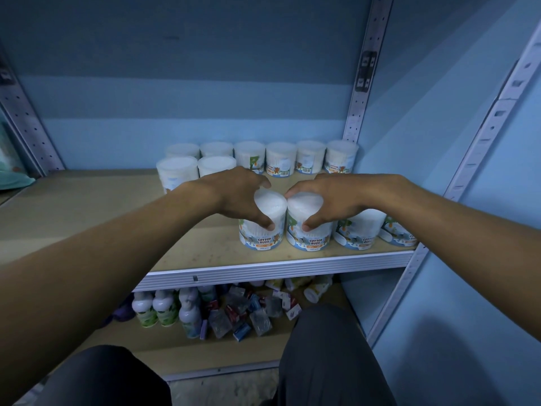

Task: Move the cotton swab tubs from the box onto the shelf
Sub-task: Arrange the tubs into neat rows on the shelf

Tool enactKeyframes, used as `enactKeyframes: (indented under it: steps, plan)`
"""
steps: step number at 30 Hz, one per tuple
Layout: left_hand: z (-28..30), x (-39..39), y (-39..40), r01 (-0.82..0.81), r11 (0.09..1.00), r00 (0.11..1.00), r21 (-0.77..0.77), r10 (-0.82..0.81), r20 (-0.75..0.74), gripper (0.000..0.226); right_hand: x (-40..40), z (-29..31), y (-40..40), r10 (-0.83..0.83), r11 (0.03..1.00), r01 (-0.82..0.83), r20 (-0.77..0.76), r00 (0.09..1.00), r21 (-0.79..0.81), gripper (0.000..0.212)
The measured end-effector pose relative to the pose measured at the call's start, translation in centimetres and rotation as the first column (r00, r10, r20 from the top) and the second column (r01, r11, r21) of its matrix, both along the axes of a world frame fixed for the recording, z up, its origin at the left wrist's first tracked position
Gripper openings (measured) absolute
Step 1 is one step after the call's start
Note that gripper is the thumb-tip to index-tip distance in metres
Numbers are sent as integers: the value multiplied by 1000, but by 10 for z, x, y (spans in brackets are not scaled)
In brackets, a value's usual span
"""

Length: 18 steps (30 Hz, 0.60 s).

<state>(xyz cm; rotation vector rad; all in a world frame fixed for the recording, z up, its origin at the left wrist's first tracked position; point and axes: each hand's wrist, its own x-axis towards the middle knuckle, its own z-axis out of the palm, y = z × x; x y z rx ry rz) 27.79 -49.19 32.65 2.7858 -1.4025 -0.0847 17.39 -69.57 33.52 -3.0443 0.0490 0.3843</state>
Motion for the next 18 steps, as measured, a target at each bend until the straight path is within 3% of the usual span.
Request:
enactKeyframes:
  steps: [18]
  plan:
    - [-3,4,4,27,999,999,-46,-28,-37,100,1,1,3,8,1000,-8,-2,1000,11,80]
